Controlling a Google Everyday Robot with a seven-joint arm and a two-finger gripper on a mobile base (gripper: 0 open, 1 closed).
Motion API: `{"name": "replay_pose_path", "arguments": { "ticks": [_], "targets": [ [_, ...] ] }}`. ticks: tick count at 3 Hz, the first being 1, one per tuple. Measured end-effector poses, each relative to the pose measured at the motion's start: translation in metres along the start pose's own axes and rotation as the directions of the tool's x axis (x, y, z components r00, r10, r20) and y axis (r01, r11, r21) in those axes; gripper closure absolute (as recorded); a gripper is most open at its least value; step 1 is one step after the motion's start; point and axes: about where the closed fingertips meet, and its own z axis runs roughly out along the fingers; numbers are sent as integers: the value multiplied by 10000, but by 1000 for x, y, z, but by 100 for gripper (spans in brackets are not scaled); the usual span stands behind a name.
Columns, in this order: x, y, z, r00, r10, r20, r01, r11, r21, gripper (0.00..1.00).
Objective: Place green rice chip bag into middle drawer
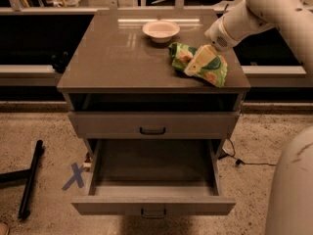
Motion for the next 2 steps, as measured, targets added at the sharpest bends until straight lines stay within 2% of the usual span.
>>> {"name": "replay_pose_path", "arguments": {
  "ticks": [1, 2],
  "targets": [
    [1, -4, 7, 10000, 4, 23, -4, 10000, -1, 0],
    [-3, -1, 13, 10000, 22, 70, -21, 9999, -137, 18]
  ]
}}
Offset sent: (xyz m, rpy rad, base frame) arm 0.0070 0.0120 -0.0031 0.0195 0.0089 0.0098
